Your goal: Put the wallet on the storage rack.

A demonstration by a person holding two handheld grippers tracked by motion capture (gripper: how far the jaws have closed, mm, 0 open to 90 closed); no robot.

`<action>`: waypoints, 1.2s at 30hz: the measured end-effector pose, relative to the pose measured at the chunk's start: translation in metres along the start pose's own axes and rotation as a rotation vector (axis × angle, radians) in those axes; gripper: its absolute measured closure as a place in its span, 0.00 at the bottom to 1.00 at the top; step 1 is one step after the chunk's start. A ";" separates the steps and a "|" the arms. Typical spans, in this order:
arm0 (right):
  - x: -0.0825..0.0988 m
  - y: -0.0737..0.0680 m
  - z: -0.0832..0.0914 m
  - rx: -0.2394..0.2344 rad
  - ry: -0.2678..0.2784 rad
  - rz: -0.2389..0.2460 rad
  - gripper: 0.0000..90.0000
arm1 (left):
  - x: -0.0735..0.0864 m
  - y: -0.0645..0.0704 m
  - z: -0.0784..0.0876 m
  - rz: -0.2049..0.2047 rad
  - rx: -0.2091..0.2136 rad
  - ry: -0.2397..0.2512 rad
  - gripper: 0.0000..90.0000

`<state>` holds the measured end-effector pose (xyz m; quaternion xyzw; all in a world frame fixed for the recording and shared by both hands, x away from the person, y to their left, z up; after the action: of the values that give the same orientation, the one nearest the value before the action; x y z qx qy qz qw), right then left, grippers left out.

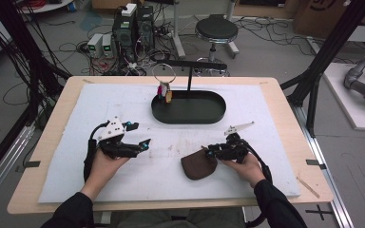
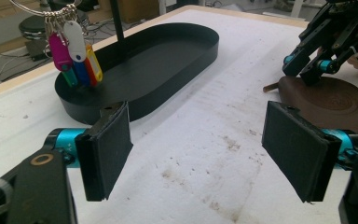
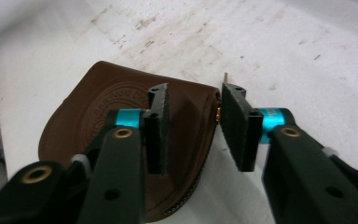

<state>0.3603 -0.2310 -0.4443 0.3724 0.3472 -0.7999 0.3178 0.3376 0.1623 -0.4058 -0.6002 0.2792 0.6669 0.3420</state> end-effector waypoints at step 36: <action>-0.003 -0.042 0.041 -0.121 0.214 0.332 1.00 | 0.016 0.045 -0.060 0.170 0.417 -0.103 0.29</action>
<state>0.3146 -0.2393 -0.4090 0.4876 0.3601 -0.6700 0.4285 0.3378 0.0897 -0.4310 -0.4560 0.4429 0.6509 0.4150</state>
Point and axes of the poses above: each handheld gripper's, and its own axes: z roughly backward along the jaws, x roughly out of its underside, y roughly to its right, the point moved 1 cm from there along -z, roughly forward along the jaws, and after that the axes turned 13 degrees about y, right-handed, at the moved point
